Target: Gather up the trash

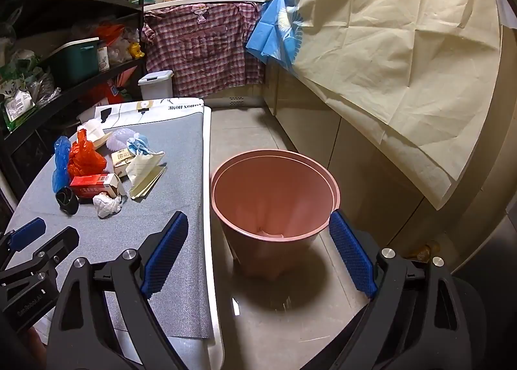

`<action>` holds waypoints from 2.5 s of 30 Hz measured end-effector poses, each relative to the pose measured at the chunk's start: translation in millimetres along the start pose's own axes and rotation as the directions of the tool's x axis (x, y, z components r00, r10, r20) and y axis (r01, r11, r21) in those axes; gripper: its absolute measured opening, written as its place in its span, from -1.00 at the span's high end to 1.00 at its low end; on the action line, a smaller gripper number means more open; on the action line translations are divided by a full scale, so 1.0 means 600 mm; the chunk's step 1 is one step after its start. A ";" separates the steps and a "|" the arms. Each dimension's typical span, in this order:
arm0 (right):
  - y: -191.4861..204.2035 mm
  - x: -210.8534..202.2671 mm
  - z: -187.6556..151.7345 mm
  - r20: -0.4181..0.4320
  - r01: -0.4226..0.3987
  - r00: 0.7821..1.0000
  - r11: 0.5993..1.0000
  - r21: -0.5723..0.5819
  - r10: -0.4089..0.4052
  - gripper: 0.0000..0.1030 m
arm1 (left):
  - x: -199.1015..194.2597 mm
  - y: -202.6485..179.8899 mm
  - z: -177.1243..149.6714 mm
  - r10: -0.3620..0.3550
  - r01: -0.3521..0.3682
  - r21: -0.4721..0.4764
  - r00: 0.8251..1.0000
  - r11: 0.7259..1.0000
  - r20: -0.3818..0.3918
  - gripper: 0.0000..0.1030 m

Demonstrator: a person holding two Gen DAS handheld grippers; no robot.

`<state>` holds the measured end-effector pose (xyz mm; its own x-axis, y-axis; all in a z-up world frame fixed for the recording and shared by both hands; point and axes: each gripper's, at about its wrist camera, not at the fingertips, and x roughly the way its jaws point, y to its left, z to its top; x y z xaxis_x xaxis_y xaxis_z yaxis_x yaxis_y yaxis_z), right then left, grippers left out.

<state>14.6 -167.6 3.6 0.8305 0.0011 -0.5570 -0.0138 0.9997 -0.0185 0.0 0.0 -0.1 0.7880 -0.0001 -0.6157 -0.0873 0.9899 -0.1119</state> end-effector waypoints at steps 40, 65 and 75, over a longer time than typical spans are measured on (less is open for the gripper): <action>-0.001 -0.001 -0.001 0.003 -0.002 1.000 1.000 0.000 0.002 -0.69 | 0.001 0.001 0.000 0.001 -0.001 -0.001 1.000 1.000 0.001 -0.35; 0.131 0.085 0.109 -0.015 -0.299 0.954 0.953 0.053 0.300 0.14 | 0.053 0.115 0.071 0.187 -0.181 -0.101 0.981 0.978 0.057 0.36; 0.222 0.213 0.106 -0.130 -0.350 0.923 0.931 0.103 0.361 0.14 | 0.123 0.202 0.099 0.291 -0.285 -0.138 0.957 0.948 0.018 0.47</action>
<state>154.2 -32.6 -16.9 0.6892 0.3594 -0.6291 -0.2460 0.9328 0.2634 83.8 128.7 -12.5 0.7393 0.2899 -0.6078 -0.3920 0.9192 -0.0384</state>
